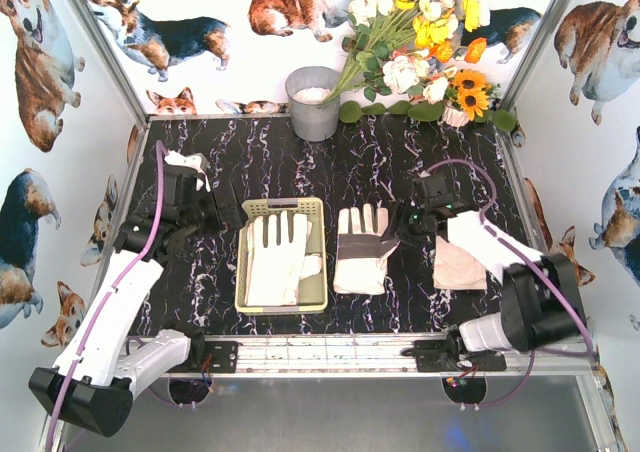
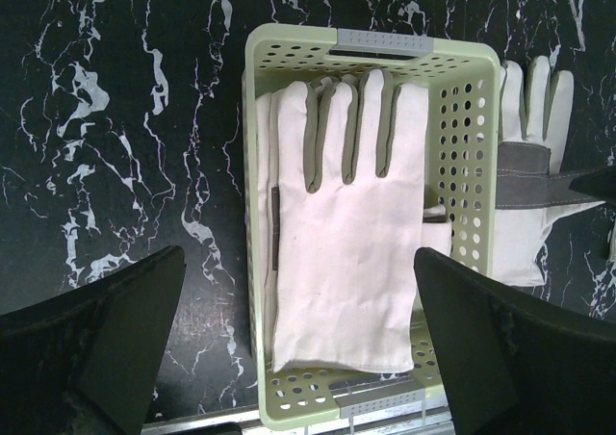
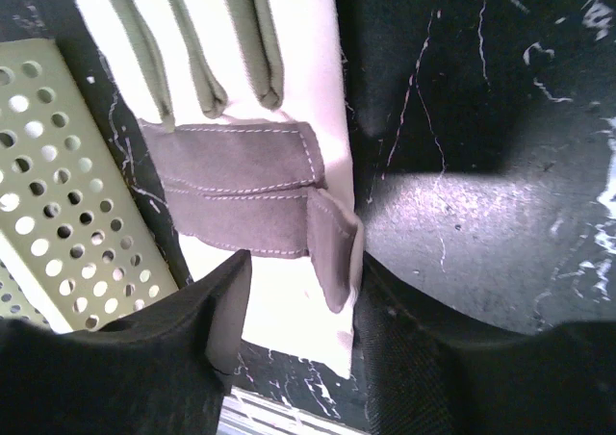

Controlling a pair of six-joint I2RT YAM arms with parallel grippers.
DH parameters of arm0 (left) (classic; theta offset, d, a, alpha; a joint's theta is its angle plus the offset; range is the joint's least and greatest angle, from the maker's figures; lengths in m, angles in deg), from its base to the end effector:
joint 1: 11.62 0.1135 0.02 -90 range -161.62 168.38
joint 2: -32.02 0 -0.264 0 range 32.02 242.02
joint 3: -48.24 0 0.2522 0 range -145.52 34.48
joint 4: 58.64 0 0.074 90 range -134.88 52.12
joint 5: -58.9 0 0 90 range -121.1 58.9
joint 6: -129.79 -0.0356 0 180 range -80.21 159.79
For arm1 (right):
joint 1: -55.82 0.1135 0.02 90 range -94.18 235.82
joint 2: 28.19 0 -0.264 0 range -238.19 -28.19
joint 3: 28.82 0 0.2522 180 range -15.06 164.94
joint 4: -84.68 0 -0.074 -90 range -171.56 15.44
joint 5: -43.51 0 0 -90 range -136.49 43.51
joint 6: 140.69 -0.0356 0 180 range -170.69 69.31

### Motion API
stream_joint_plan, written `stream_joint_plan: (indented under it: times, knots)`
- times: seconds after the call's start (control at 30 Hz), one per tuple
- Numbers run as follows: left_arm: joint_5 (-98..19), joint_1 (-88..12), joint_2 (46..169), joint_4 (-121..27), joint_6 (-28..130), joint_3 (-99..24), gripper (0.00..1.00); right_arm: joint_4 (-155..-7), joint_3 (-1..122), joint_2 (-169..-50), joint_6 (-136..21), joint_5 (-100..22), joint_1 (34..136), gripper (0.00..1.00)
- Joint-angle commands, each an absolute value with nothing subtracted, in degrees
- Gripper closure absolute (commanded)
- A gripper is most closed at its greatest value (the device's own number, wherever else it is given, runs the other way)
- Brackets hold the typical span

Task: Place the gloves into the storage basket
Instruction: Move the glove to the center of the board, then pick up the glove from the center of the board.

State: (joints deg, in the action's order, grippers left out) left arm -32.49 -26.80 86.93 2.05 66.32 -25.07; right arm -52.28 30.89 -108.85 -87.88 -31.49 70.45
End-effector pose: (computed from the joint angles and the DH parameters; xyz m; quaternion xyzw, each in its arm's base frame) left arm 0.1818 -0.0502 0.3354 -0.0855 0.9105 -0.1543 0.3740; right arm 0.2494 0.0746 0.1864 0.1602 0.9531 0.2119 0.1451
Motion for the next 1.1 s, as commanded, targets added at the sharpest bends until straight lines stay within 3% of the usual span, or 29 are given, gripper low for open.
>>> stream_joint_plan:
  times: [0.0, 0.2, 0.37, 0.7, 1.07]
  knots:
    - [-31.8, -27.2, 86.5, 2.1, 66.0, -25.0, 0.0, -49.4, 35.5, -102.0, -83.4, -35.7, 70.7, 0.49]
    - [-32.8, -27.2, 88.3, 2.5, 65.5, -26.2, 0.0, -36.5, 42.0, -97.1, -78.7, -48.1, 68.4, 0.43]
    - [-33.9, -27.2, 90.5, 3.2, 65.0, -28.4, 0.0, -30.7, 42.4, -96.3, -77.0, -52.1, 56.4, 0.42]
    - [-34.8, -27.2, 93.2, 6.4, 64.7, -32.2, 0.0, -37.5, 38.0, -99.7, -78.4, -54.0, 37.0, 0.43]
    - [-34.7, -27.2, 94.5, 7.1, 64.6, -33.6, 0.0, -44.4, 35.5, -108.4, -78.8, -47.1, 25.6, 0.45]
